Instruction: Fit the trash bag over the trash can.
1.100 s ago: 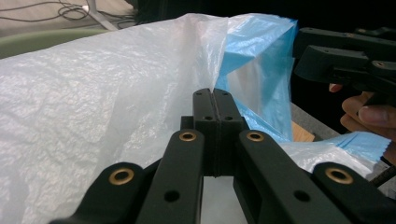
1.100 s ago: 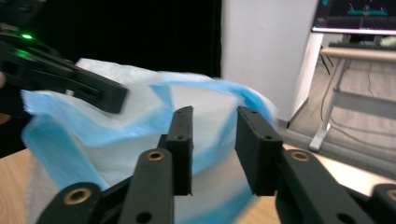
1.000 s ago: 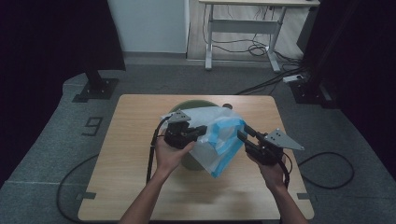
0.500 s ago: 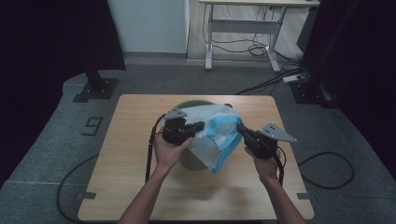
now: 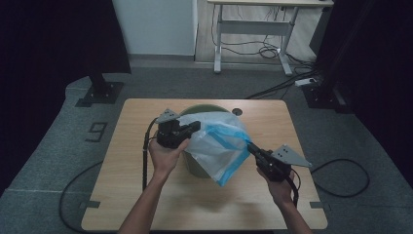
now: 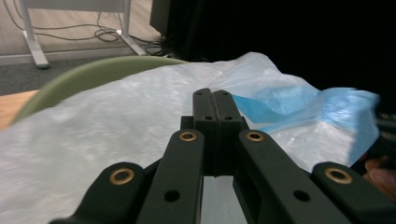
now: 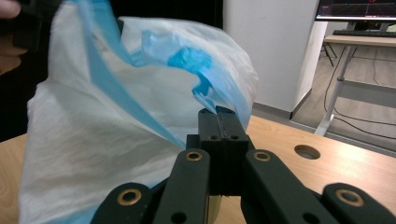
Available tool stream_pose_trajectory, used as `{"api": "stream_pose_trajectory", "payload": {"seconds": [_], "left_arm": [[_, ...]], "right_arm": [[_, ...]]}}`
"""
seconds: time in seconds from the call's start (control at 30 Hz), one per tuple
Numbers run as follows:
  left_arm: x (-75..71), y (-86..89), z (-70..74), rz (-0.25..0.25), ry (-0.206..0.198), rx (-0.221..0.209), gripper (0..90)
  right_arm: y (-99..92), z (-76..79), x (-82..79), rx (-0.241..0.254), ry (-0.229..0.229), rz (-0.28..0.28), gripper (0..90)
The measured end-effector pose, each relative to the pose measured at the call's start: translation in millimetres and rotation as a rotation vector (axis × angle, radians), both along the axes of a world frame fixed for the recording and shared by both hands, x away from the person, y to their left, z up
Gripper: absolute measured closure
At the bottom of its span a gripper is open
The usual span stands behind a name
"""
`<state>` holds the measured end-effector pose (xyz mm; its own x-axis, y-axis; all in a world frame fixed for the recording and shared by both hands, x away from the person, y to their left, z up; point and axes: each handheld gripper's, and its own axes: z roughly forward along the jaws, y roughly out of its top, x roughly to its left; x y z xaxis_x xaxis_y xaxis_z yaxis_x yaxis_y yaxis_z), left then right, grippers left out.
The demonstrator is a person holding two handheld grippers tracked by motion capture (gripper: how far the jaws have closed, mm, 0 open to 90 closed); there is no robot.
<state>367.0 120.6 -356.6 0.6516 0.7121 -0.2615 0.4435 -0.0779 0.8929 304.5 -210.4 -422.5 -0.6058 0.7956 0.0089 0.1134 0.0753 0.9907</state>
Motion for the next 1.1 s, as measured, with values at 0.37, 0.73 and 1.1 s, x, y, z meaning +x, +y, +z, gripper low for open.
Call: {"api": "stream_pose_trajectory", "payload": {"seconds": [0.37, 0.73, 1.1], "left_arm": [[-8.6, 22.0, -1.6, 0.013, 0.0, -0.009, 90.0], [-17.6, 20.9, 17.7, -0.067, -0.039, -0.013, 75.8], [-3.3, -10.0, 32.0, -0.122, -0.061, 0.111, 41.9]], "right_arm": [[3.9, -16.6, -10.3, -0.027, 0.002, 0.013, 88.8], [8.9, -0.4, -4.4, -0.047, -0.031, 0.031, 88.8], [11.6, 3.3, -2.8, -0.074, -0.044, 0.05, 88.8]]}}
